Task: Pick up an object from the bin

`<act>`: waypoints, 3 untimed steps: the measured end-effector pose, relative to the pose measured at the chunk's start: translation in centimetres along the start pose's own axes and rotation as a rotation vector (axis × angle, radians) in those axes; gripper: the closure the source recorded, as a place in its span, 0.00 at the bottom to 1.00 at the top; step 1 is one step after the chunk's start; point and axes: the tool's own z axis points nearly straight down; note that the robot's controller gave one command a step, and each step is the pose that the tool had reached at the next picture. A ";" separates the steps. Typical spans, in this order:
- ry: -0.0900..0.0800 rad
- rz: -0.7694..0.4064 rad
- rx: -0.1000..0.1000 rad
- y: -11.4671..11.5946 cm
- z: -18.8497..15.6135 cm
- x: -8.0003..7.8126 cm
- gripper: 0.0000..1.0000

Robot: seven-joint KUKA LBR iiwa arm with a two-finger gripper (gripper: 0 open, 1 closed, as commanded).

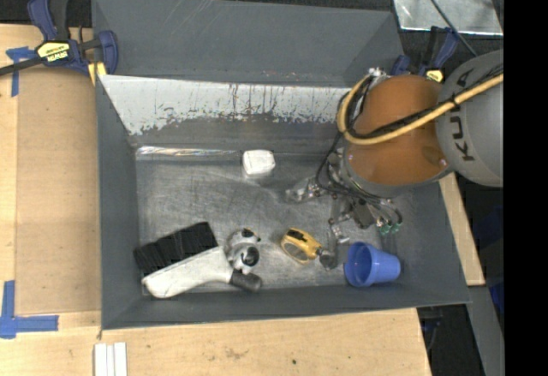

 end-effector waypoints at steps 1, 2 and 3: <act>0.002 -0.097 0.000 -0.9 5.0 0.8 0.00; -0.010 -0.127 0.003 0.5 5.8 0.7 1.00; -0.011 -0.127 0.003 0.5 5.8 0.7 1.00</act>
Offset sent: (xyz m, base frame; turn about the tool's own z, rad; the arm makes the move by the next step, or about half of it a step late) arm -0.0128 0.0030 -0.0615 -0.1272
